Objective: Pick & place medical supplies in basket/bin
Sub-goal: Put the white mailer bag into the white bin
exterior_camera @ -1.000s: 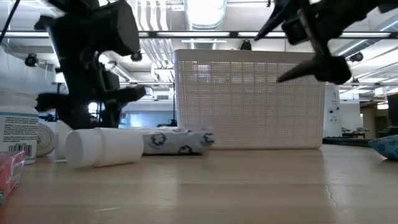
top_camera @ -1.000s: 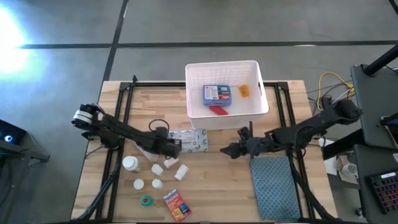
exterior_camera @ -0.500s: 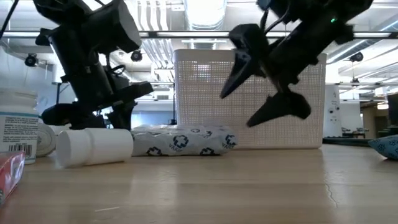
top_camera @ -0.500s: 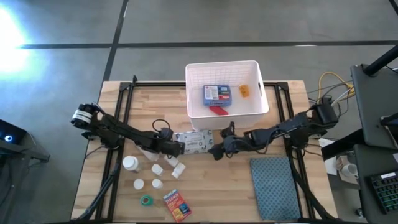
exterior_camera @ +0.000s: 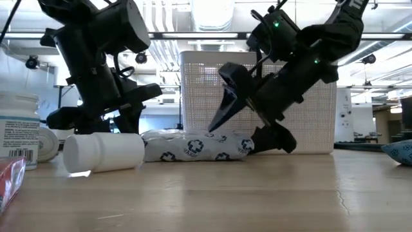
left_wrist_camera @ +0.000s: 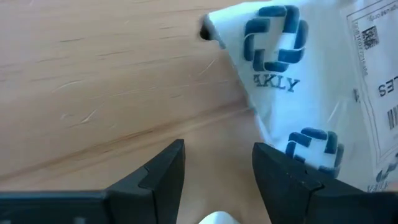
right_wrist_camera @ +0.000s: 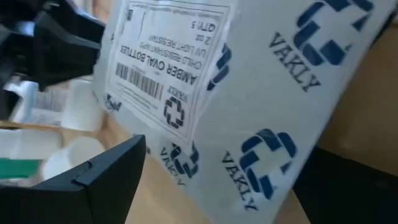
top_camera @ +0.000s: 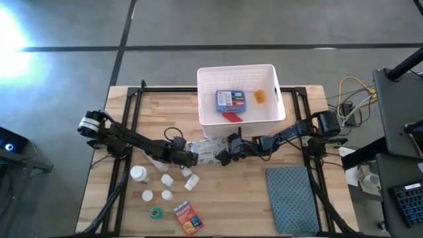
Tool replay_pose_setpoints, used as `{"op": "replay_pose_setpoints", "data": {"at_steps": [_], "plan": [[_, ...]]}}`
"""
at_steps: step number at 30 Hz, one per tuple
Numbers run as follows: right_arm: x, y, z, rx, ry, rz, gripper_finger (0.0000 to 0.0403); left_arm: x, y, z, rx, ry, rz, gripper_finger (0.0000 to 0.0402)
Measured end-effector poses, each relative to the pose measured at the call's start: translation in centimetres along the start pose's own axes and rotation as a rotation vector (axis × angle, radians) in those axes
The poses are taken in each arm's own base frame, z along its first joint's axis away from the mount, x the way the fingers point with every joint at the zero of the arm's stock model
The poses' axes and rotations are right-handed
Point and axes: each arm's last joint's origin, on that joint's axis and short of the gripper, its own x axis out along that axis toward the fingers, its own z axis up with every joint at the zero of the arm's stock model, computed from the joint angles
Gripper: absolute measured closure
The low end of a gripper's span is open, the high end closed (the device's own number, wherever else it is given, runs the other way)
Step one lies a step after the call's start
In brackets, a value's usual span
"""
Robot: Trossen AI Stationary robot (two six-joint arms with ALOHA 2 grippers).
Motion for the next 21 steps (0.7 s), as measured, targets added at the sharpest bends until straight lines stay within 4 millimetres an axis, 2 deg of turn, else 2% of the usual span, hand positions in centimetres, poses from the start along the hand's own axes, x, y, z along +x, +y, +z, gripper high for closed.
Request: {"op": "replay_pose_setpoints", "data": {"at_steps": [4,8,16,21], "plan": [[0.1,0.5,0.1,-0.009,0.009,0.07,0.0062,0.0,0.0,0.0,-0.001,0.001,-0.002,0.0233],[-0.8,1.2,0.3,-0.013,0.009,0.101,0.0089,0.0,0.0,0.0,-0.001,0.001,-0.001,0.0233],[-3.1,2.5,0.7,-0.024,0.04,0.135,0.0182,-0.3,-0.4,0.2,-0.003,0.008,-0.002,0.0233],[-4.6,3.1,1.0,-0.015,0.038,0.134,0.0244,-1.4,-1.3,0.5,0.003,0.026,0.012,0.0233]]}}
